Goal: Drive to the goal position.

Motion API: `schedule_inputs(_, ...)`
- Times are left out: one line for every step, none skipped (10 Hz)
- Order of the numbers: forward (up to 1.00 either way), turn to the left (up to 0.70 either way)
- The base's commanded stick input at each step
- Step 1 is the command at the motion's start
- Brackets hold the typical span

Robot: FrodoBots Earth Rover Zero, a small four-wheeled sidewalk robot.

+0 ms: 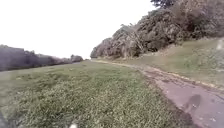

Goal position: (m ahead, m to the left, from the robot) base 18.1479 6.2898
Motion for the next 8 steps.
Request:
schedule_inputs(0.05,0.0)
schedule_inputs(0.04,0.0)
schedule_inputs(0.05,0.0)
schedule_inputs(0.05,0.0)
schedule_inputs(0.04,0.0)
schedule_inputs(0.04,0.0)
schedule_inputs(0.05,0.0)
schedule_inputs(0.04,0.0)
